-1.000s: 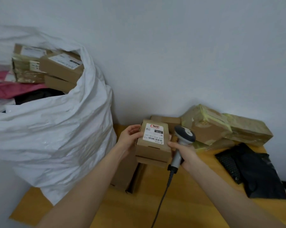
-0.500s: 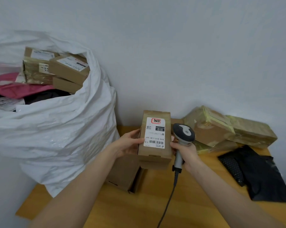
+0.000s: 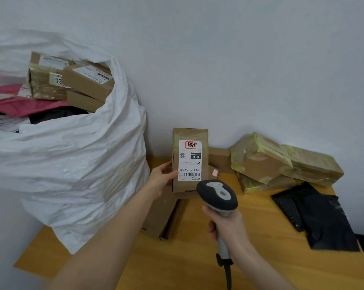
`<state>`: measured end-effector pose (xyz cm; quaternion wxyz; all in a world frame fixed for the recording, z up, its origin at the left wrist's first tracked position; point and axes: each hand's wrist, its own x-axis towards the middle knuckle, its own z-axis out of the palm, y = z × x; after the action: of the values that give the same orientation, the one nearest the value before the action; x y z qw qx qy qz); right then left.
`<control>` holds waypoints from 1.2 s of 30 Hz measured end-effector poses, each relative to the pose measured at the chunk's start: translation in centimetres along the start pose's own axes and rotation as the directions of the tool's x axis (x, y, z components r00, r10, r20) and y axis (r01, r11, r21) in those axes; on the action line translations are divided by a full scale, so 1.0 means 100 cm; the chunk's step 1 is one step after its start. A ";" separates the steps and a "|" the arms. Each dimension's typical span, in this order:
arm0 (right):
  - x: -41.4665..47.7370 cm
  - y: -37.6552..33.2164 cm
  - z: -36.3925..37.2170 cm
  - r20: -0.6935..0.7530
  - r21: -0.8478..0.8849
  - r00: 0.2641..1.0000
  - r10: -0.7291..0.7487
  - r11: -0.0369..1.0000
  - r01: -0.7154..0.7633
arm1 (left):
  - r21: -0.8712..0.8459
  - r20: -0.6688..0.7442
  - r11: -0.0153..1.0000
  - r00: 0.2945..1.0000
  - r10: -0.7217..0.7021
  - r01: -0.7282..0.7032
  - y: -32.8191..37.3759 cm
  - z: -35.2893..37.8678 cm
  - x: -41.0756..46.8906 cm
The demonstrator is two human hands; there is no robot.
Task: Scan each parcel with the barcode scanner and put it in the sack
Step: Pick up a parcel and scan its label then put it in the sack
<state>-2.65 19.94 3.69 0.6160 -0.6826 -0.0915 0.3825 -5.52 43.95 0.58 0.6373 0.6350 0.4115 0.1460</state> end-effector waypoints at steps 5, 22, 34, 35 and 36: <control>-0.010 0.001 0.001 -0.002 -0.036 1.000 0.018 0.999 -0.018 | 0.030 -0.030 0.999 0.999 0.019 -0.018 -0.003 0.002 0.000; -0.014 0.000 -0.002 0.002 -0.050 1.000 0.026 0.998 -0.026 | 0.038 -0.075 0.999 0.996 0.040 -0.037 -0.001 0.002 0.002; -0.020 -0.004 -0.008 0.028 -0.056 0.999 -0.025 0.998 0.026 | -0.020 -0.073 0.998 0.995 0.061 -0.063 -0.004 0.009 -0.001; -0.021 -0.004 -0.008 0.028 -0.056 0.999 -0.029 0.998 0.030 | -0.029 -0.068 0.998 0.996 0.061 -0.064 -0.004 0.010 -0.001; -0.021 -0.005 -0.009 0.026 -0.057 0.999 -0.031 0.998 0.033 | -0.039 -0.063 0.997 0.996 0.061 -0.064 -0.003 0.012 0.000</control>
<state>-3.39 18.12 4.94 0.6010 -0.6935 -0.1213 0.3784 -4.77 43.06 0.10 0.6324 0.6293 0.4080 0.1939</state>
